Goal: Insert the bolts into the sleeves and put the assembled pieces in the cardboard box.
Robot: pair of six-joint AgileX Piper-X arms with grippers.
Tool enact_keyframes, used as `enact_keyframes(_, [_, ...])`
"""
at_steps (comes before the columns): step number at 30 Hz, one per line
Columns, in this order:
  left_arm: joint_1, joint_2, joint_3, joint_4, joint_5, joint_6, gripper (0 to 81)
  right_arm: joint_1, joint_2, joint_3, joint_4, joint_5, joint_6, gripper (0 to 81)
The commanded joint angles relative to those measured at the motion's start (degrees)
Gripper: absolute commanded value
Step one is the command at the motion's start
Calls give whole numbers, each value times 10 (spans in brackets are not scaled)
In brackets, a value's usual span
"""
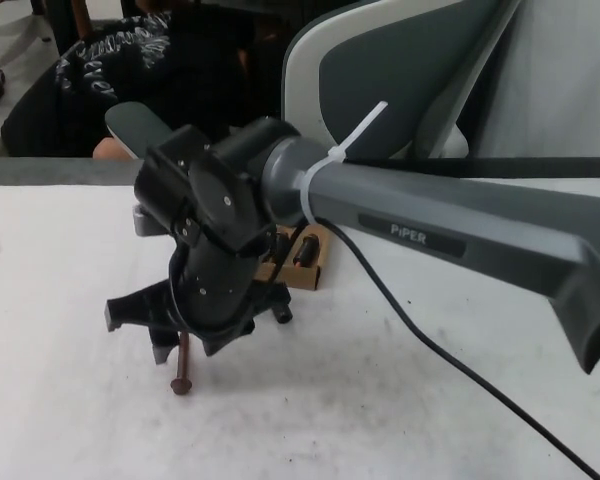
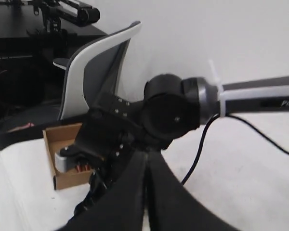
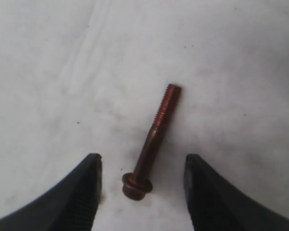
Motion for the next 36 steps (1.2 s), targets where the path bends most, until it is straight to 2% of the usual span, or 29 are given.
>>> enact_keyframes(1, [-1, -16, 0, -2, -7, -21, 8, 3, 6, -1, 1, 3, 15, 477])
enact_keyframes(6, [-1, -58, 0, 1, -13, -25, 8, 12, 17, -2, 1, 5, 18, 414])
enact_keyframes(15, [-1, -96, 5, 41, -10, -25, 8, 37, 40, -2, 42, 50, 27, 410])
enact_keyframes(26, [-1, -122, 47, 40, -7, -34, 8, 38, 44, -2, 47, 80, 35, 356])
enact_keyframes(28, [-1, -122, 47, 40, -7, -34, 8, 38, 44, -2, 47, 80, 35, 303])
enact_keyframes(33, [-1, -122, 47, 39, -7, -34, 8, 38, 44, -2, 53, 61, 26, 1])
enact_keyframes(36, [-1, -122, 47, 39, -7, -34, 8, 38, 44, -2, 68, 52, -34, 3])
